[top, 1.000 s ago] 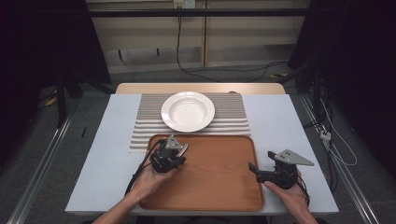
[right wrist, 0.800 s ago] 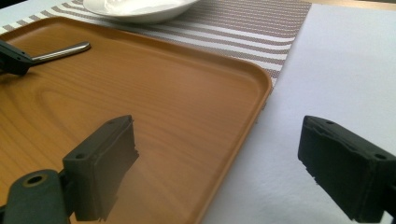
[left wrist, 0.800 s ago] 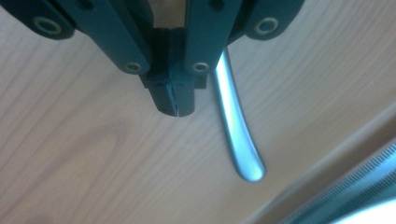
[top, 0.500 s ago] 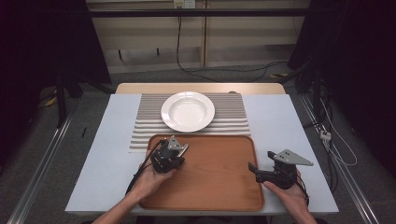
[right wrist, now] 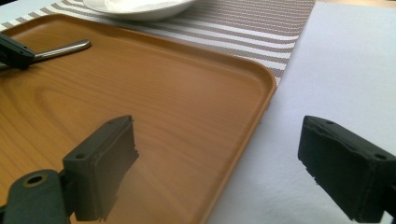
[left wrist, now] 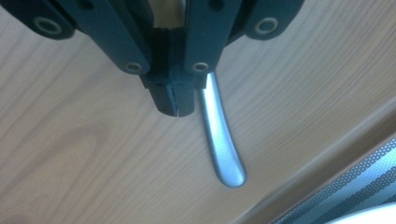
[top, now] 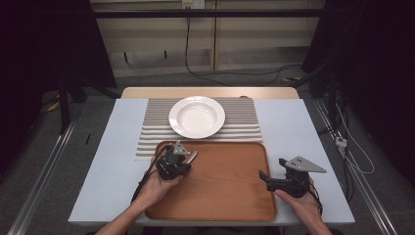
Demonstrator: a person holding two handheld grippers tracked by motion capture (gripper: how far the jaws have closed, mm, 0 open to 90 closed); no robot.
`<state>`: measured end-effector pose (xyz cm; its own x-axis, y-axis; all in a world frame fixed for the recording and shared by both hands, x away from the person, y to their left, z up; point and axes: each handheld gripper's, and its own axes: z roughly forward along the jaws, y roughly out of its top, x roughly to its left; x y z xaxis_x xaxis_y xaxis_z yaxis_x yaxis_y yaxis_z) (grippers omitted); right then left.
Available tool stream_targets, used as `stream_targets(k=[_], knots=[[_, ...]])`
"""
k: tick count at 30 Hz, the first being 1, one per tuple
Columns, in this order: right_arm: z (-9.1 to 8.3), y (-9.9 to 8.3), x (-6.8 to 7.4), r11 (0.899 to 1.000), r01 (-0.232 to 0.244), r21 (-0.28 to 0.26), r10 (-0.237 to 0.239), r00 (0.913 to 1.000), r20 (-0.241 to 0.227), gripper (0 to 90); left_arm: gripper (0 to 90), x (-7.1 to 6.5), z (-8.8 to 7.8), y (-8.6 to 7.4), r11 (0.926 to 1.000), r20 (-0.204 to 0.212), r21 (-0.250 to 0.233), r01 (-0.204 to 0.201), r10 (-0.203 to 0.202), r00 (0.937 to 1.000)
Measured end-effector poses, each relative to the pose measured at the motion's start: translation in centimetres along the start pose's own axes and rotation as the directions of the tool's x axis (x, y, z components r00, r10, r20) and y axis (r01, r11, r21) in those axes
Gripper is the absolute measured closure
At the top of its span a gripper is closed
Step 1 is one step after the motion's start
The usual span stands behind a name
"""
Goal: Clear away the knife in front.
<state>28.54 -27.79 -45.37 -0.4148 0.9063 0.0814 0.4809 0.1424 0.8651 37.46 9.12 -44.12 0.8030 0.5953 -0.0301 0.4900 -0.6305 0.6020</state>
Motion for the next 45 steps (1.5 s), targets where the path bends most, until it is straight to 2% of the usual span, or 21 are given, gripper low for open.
stream_targets(k=[4, 7, 19, 21, 23, 37, 39, 40, 45], knots=[[0.1, 0.0, -0.1, 1.000, -0.002, 0.003, 0.002, 1.0000, -0.002, 10.9, 90.0, 0.6, -0.1, -0.1, 0.9997, 0.015, 0.003, 0.023, -0.023, 0.9996], [0.1, 0.0, -0.1, 1.000, -0.004, 0.006, 0.004, 1.0000, -0.001, 10.9, 90.0, 0.8, -0.2, -0.1, 0.9996, 0.014, 0.007, 0.026, -0.026, 0.9996], [0.0, 0.0, -0.1, 1.000, -0.001, 0.001, 0.001, 1.0000, -0.001, 10.9, 90.0, 1.3, -0.5, -0.4, 0.9993, -0.001, 0.018, 0.034, -0.034, 0.9994], [0.0, 0.0, -0.1, 1.000, 0.000, 0.005, 0.000, 1.0000, -0.002, 10.9, 90.0, 1.3, -0.6, -0.5, 0.9990, -0.023, 0.020, 0.039, -0.039, 0.9990], [0.0, 0.0, -0.1, 1.000, -0.001, 0.003, 0.001, 1.0000, -0.002, 10.9, 90.0, 1.5, -0.6, -0.5, 0.9989, -0.013, 0.018, 0.042, -0.042, 0.9990], [0.0, 0.0, -0.1, 1.000, -0.002, 0.003, 0.002, 1.0000, -0.003, 10.9, 90.0, 2.3, -1.0, -0.9, 0.9971, -0.033, 0.026, 0.072, -0.071, 0.9969], [0.0, 0.0, -0.1, 1.000, -0.002, 0.003, 0.002, 1.0000, -0.003, 10.9, 90.0, 2.3, -1.1, -0.9, 0.9968, -0.047, 0.028, 0.075, -0.074, 0.9962], [0.0, 0.0, -0.1, 1.000, 0.001, 0.002, -0.001, 1.0000, -0.003, 10.9, 90.0, 2.4, -1.1, -0.9, 0.9966, -0.032, 0.028, 0.078, -0.077, 0.9966], [0.1, 0.1, -0.1, 1.000, 0.003, 0.003, -0.003, 1.0000, -0.004, 10.9, 90.0, 2.5, -1.1, -1.0, 0.9963, -0.040, 0.027, 0.081, -0.080, 0.9960]])
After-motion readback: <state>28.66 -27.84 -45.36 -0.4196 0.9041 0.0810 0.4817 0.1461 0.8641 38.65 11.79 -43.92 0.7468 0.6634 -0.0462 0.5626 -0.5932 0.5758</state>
